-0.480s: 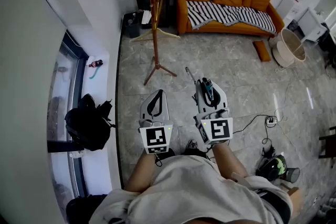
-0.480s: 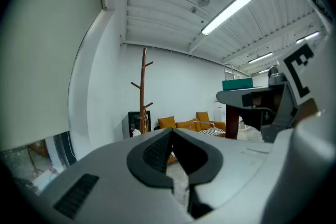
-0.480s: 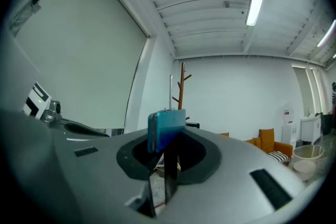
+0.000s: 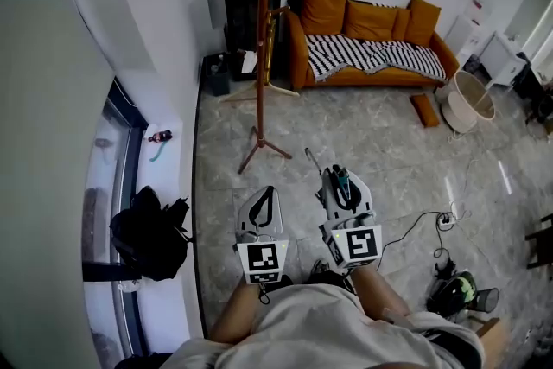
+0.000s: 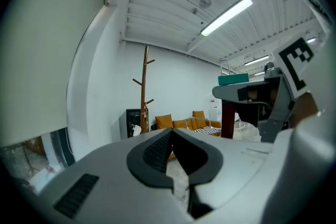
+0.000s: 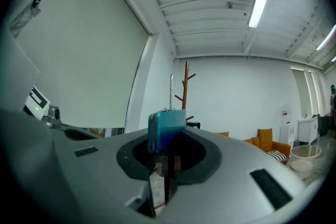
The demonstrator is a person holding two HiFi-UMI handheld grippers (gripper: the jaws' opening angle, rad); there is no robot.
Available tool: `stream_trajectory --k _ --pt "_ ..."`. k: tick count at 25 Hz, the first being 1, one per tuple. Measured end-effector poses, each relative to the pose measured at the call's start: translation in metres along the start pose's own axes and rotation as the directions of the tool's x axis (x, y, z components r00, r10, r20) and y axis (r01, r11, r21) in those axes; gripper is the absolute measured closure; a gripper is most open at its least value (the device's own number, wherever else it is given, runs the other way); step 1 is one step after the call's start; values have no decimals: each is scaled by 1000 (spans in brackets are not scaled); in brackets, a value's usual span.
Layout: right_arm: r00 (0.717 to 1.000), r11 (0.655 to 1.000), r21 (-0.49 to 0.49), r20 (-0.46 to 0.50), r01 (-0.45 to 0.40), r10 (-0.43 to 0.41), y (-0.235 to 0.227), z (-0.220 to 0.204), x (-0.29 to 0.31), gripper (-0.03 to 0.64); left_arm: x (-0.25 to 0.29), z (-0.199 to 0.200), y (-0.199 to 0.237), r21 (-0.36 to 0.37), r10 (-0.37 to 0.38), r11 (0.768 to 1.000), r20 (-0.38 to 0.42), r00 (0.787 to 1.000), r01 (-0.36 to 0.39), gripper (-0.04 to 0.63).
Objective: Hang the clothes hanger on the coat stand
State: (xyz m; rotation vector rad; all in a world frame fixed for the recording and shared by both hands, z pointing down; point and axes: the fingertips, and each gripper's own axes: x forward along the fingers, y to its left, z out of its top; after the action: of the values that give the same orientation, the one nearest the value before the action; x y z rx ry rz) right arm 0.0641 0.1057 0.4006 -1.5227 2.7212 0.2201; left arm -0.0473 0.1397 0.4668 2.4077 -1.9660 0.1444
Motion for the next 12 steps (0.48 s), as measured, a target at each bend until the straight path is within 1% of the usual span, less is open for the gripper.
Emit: stream_trajectory --k 3,8,12 --pt "1000 1000 7 -11 17 -17 7 -5 -2 566 -6 -10 6 -1 -16 1000 -13 1000 16 586" --pt "999 1000 11 -49 14 -13 9 -18 0 566 -3 -26 12 -19 -24 1000 -38 999 24 586" --pt "999 1000 8 -42 16 -16 3 -19 16 566 10 -28 18 -15 -23 1000 -44 999 22 586"
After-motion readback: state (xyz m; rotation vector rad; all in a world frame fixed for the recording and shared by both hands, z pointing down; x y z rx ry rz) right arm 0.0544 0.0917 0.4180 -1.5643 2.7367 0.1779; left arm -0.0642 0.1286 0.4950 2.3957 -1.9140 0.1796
